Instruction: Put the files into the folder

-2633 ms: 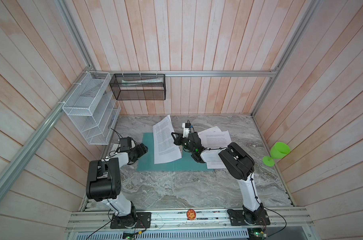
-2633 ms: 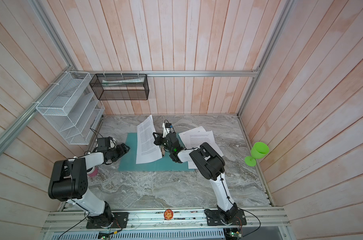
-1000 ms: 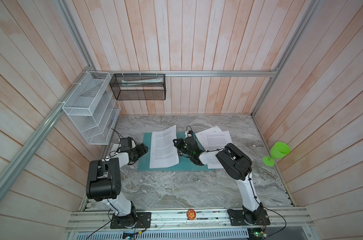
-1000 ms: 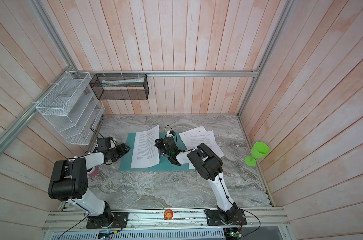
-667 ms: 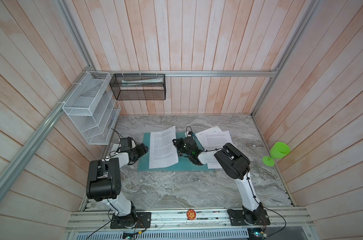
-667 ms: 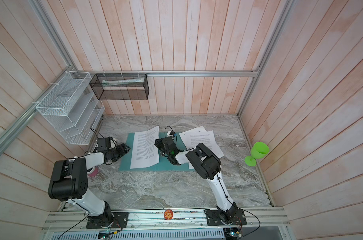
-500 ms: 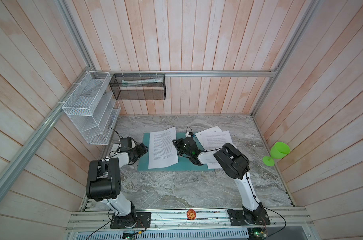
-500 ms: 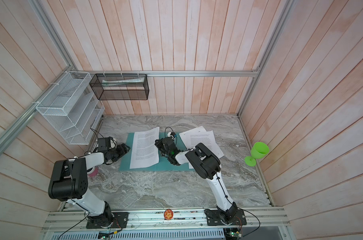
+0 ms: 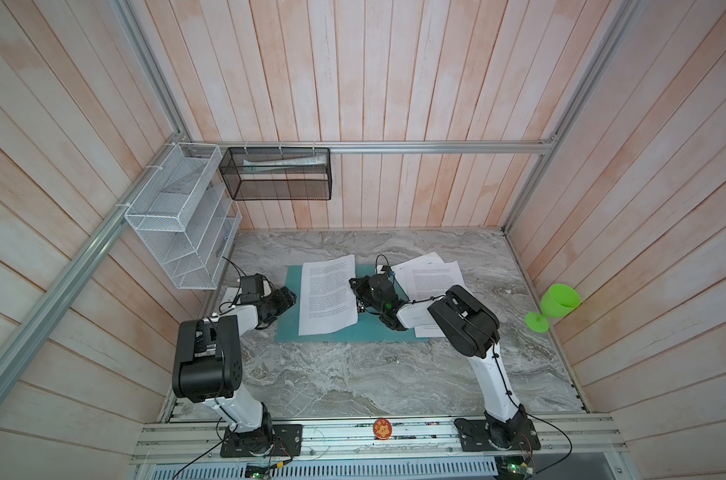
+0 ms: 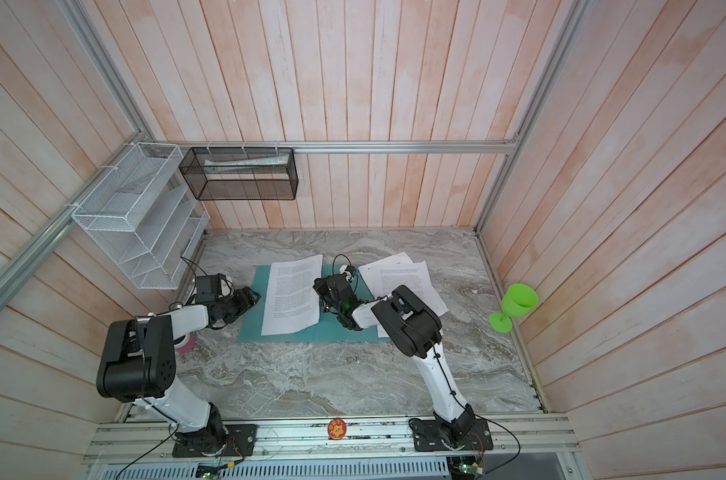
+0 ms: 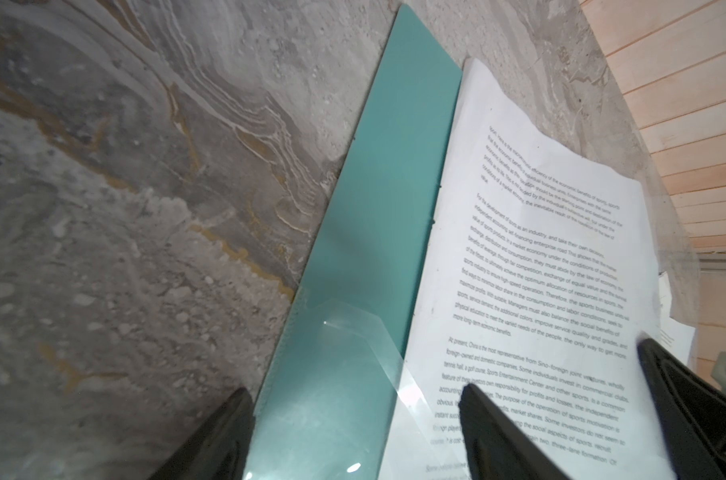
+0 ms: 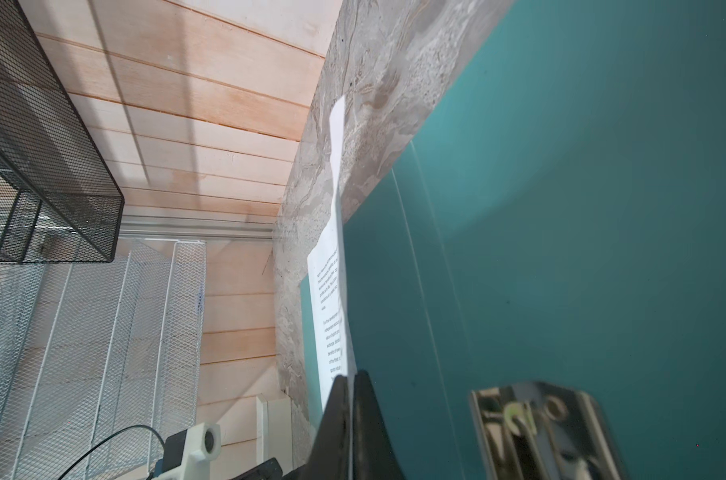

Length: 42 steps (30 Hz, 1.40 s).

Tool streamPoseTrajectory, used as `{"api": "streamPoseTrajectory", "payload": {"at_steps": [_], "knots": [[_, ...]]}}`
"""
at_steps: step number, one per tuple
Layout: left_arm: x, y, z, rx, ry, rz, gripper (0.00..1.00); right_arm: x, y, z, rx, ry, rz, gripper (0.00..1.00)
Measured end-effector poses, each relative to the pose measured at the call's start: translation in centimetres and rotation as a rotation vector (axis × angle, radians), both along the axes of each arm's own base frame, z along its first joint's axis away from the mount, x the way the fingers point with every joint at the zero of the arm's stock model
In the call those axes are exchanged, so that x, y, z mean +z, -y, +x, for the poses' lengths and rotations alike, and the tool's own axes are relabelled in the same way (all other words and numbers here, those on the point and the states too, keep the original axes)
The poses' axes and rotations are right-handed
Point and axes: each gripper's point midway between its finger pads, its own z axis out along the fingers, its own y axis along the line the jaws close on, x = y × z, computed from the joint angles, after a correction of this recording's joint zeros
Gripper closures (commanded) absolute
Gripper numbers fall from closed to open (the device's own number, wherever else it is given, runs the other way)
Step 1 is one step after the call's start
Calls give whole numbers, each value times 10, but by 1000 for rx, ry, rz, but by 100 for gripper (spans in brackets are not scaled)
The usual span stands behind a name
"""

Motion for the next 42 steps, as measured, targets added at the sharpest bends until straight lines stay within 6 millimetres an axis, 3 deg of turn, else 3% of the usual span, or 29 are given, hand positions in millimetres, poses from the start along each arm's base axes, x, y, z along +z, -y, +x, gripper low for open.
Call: {"api": "streamPoseTrajectory", "payload": {"at_steps": [42], "knots": [[0, 0, 1, 8, 2, -6, 20, -6, -32, -6, -57, -80, 11, 100]]}}
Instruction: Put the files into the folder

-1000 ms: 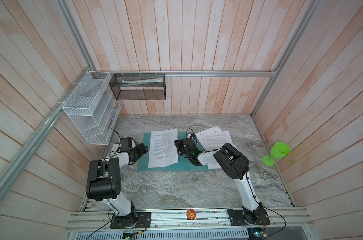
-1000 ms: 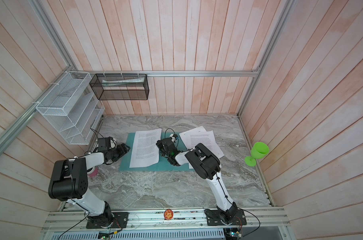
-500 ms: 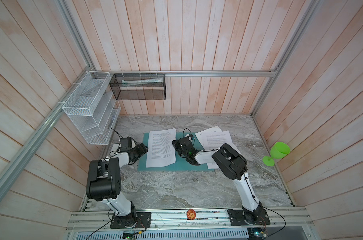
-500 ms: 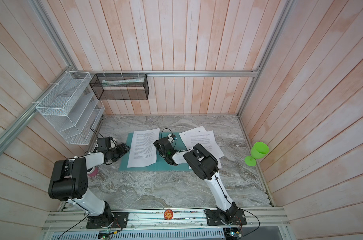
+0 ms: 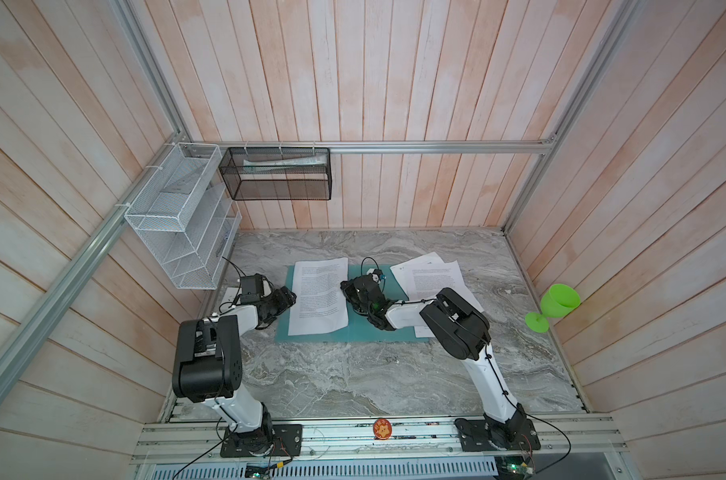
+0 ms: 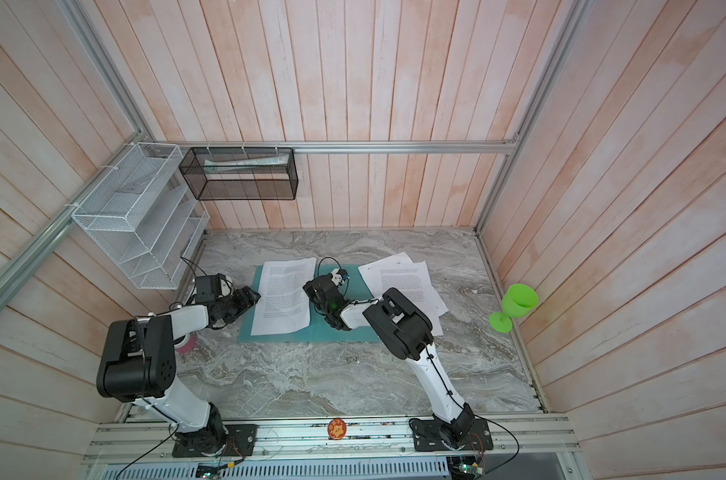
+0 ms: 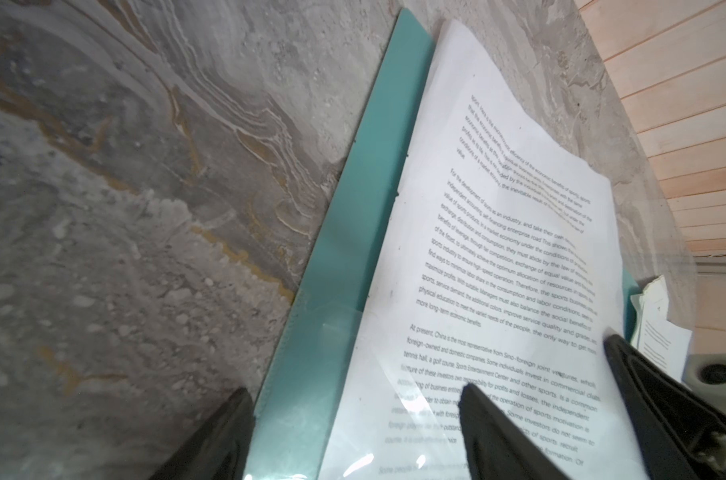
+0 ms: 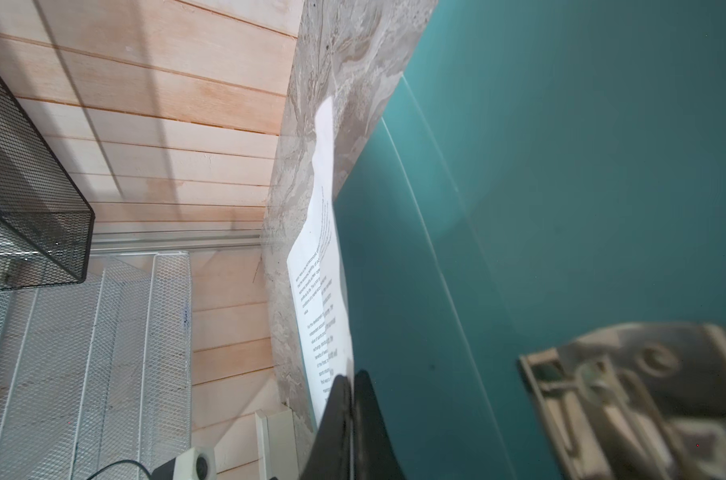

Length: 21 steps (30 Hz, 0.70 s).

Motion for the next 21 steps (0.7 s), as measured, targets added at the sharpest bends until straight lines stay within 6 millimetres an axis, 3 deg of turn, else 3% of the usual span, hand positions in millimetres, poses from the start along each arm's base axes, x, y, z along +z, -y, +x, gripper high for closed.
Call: {"api": "streamPoseTrajectory", "payload": {"at_steps": [18, 21], "knots": [[0, 0, 1, 8, 15, -4, 20, -4, -15, -17, 9, -10, -36, 100], [0, 0, 2, 10, 16, -6, 20, -7, -13, -18, 25, 6, -77, 82]]}}
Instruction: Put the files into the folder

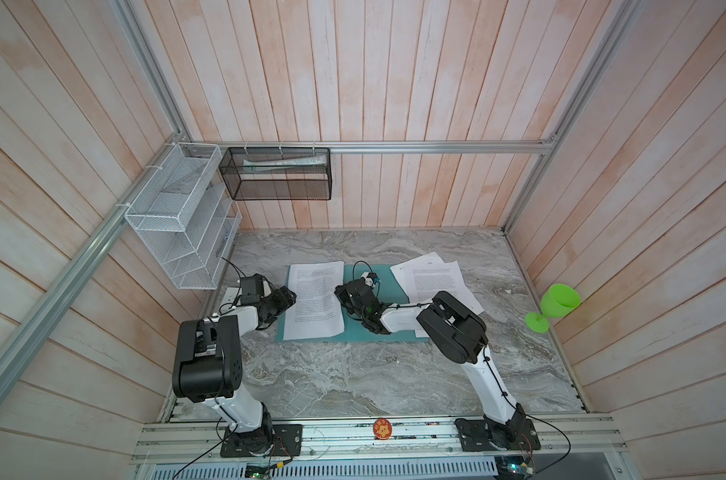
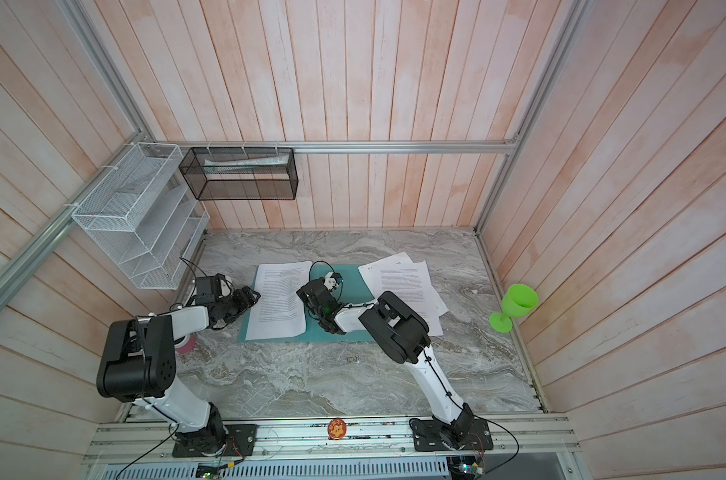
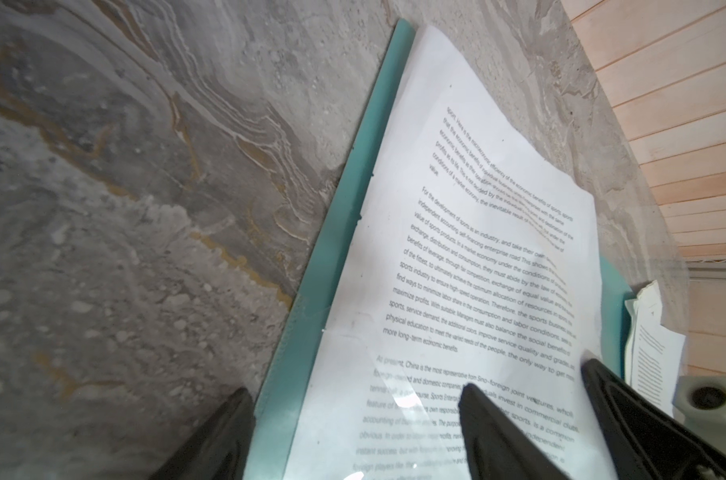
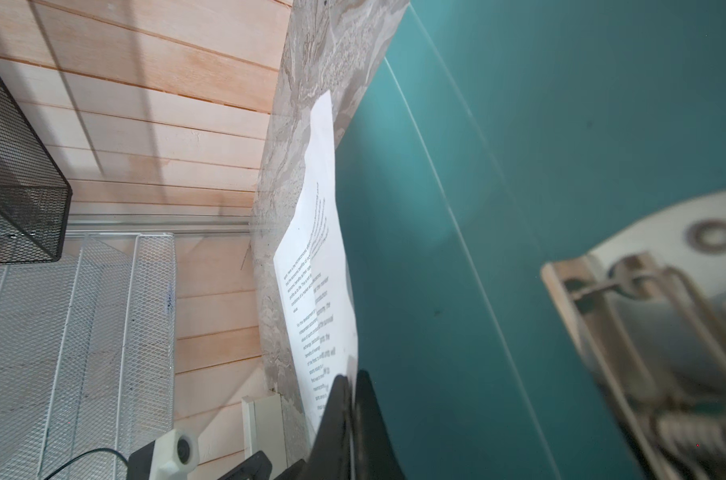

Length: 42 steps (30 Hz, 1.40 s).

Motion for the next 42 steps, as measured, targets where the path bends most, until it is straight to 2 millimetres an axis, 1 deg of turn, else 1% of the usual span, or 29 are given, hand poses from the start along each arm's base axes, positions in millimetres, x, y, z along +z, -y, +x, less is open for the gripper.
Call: {"api": "streamPoseTrajectory", "payload": {"at_steps": [3, 5, 9, 12, 15, 18, 19, 20, 22, 23, 24, 30, 37, 42], "knots": [[0, 0, 0, 2, 1, -1, 20, -3, 4, -3, 51, 14, -49, 77], [0, 0, 0, 2, 2, -1, 20, -2, 5, -4, 113, 22, -60, 76], [0, 0, 0, 2, 2, -2, 20, -2, 6, 1, 251, 2, -29, 70], [0, 0, 0, 2, 2, -2, 20, -5, 6, 3, 345, -16, 2, 68], [0, 0, 0, 2, 2, -2, 20, -13, 6, -5, 439, -41, 14, 67], [0, 0, 0, 2, 2, -1, 20, -16, -5, -16, 535, -55, 21, 68], [0, 0, 1, 3, 3, 0, 20, -17, -8, -18, 566, -60, 22, 68], [1, -1, 1, 6, 5, 3, 20, -17, -12, -21, 593, -60, 27, 71], [0, -2, 1, 9, 5, 5, 20, -16, -14, -23, 628, -67, 32, 79], [0, -2, 1, 9, 5, 6, 20, -15, -15, -23, 641, -68, 35, 87], [0, -2, 1, 9, 5, 5, 20, -15, -15, -24, 653, -67, 35, 100], [0, -2, 1, 9, 4, 6, 20, -15, -15, -29, 682, -77, 46, 100], [0, -2, 1, 8, 5, 4, 20, -16, -11, -25, 659, -81, 41, 100], [0, -2, 1, 7, 6, 3, 20, -12, -5, -21, 630, -70, 33, 100]]}}
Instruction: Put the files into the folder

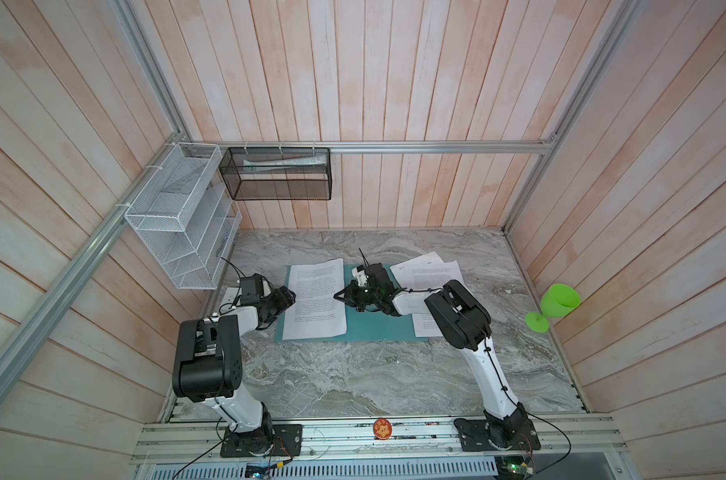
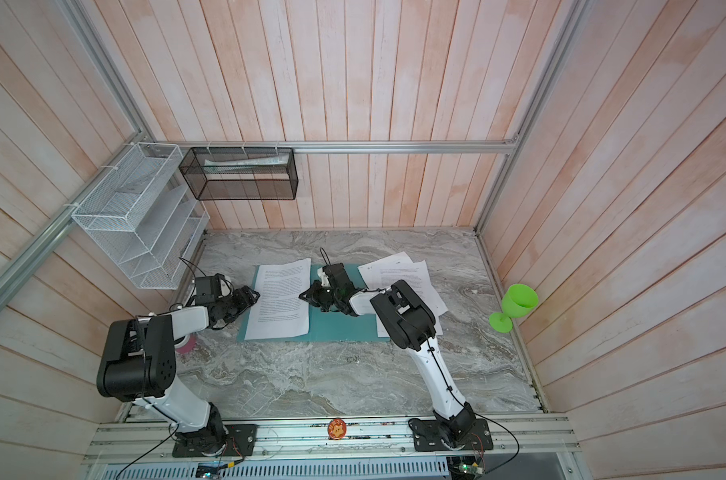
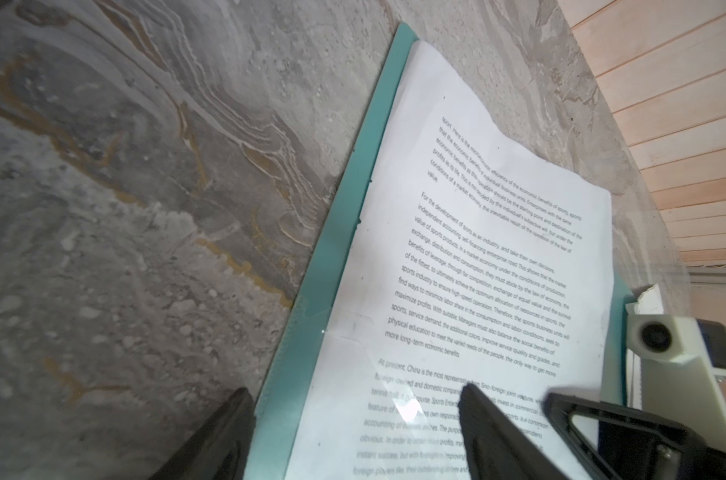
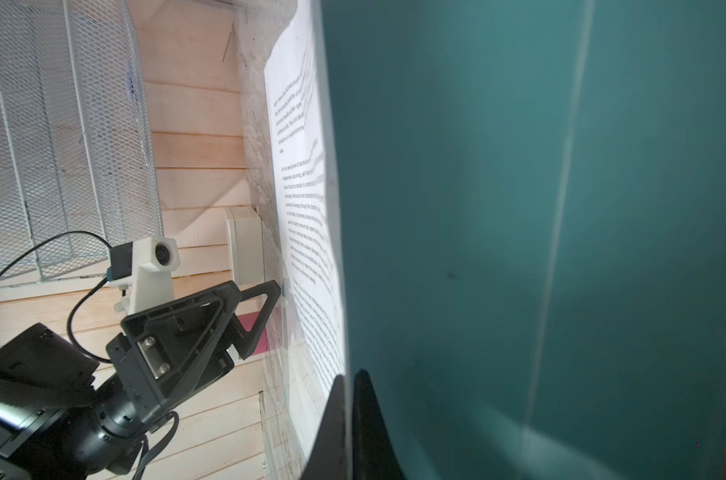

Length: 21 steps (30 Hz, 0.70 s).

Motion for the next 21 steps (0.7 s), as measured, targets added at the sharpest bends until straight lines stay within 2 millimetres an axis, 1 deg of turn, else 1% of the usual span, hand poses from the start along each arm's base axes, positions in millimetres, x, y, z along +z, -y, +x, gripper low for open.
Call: {"api": "streamPoseTrajectory", "payload": {"at_steps": [6, 8, 12, 14, 15, 19, 20, 21], "knots": [[0, 0, 0, 0, 0, -1, 20, 3, 15, -7, -35, -5, 0, 100], [0, 0, 0, 0, 0, -1, 20, 4, 17, -9, -34, -9, -1, 100], [0, 1, 1, -2, 3, -2, 20, 7, 17, -16, -10, -21, -2, 83], [0, 1, 1, -1, 2, -3, 20, 6, 19, -24, 11, -29, -9, 77], [0, 1, 1, -1, 3, -3, 20, 5, 21, -29, 21, -35, -19, 76], [0, 1, 1, 0, 3, -3, 20, -1, 28, -54, 65, -69, -59, 77], [0, 1, 1, 0, 3, -3, 20, -1, 30, -59, 77, -77, -65, 80], [0, 1, 1, 0, 3, -3, 20, -1, 30, -64, 91, -82, -67, 86]]}}
